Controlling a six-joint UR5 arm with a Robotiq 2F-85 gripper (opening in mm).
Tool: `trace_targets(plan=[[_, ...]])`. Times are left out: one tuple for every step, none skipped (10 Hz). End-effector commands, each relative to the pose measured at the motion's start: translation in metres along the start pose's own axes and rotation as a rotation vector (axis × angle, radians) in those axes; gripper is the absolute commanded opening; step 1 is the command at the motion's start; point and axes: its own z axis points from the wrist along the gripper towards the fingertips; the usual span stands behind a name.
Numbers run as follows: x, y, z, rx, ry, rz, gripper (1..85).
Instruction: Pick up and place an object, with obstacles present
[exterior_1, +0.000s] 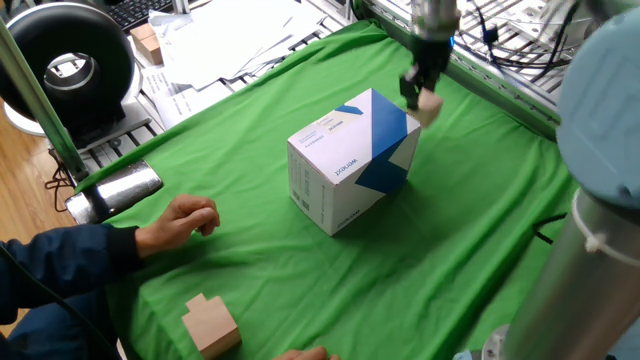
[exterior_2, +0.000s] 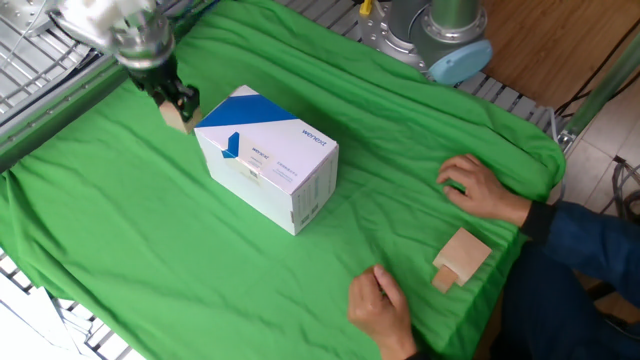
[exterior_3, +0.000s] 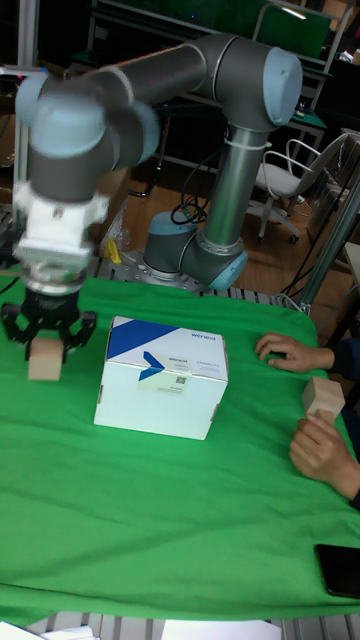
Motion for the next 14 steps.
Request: trace_targets(plan=[[-0.008,0.062,-0.095,0.035,-0.042,-0.046,1.3],[-0.004,0.089,-0.103,-0.002,-0.036,-0.038,1.3],[-0.005,0.102,-0.107,-0.001,-0.033,-0.021,1.3],[-0.006,0.115,-0.108,-0.001,-0.028,0.006,1.3],[-0.018,0.142,-0.104,-0.040,-0.068,0.024,1.3],[-0.029,0.179,-0.100,-0.111,-0.101,0.057,1.3],[-0.035,0.198,-0.092,-0.123,-0.118,0.076,1.3],[-0.034,0.213,-0.085,-0.136,-0.113,0.102,1.3],[-0.035,0.197,-0.080,-0.066,-0.110,0.082,1.3],[-0.034,0.184,-0.080,-0.022,-0.106,0.030,1.3],[-0.034,0.155,-0.081,0.098,-0.100,-0.089,1.3],[-0.038,0.109,-0.090,0.286,-0.088,-0.249,1.3],[-0.046,0.112,-0.090,0.281,-0.118,-0.253,1.3],[-0.054,0.109,-0.092,0.297,-0.143,-0.286,1.3]])
